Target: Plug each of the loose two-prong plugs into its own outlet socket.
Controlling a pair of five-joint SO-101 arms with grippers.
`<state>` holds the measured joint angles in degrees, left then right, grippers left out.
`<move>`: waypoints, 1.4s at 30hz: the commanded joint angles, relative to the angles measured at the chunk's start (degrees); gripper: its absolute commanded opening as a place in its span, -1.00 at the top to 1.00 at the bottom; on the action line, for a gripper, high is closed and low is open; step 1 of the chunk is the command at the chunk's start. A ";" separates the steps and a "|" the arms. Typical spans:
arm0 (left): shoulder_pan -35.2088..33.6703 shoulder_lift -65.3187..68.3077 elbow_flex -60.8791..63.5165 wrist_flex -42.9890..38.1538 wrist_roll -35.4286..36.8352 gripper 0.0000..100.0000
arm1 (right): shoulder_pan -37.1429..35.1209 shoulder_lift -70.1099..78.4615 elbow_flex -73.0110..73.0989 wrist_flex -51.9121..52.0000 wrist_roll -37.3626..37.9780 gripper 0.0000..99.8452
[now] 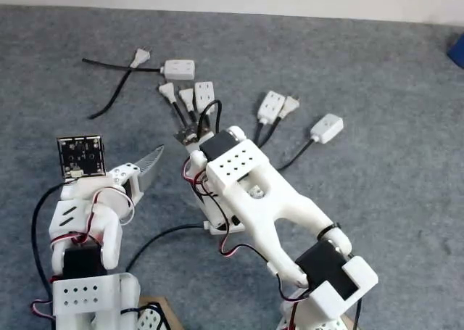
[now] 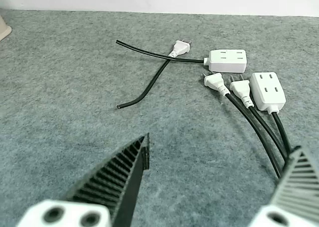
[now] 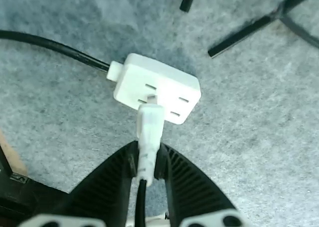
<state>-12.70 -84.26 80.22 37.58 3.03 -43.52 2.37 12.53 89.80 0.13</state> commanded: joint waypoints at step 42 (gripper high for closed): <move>-0.48 -0.22 0.84 -3.78 0.26 0.19 | 1.63 -0.04 -2.68 -2.42 -8.97 0.99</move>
<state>-12.70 -84.26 81.45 34.77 3.03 -44.57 2.55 11.91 88.57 -7.08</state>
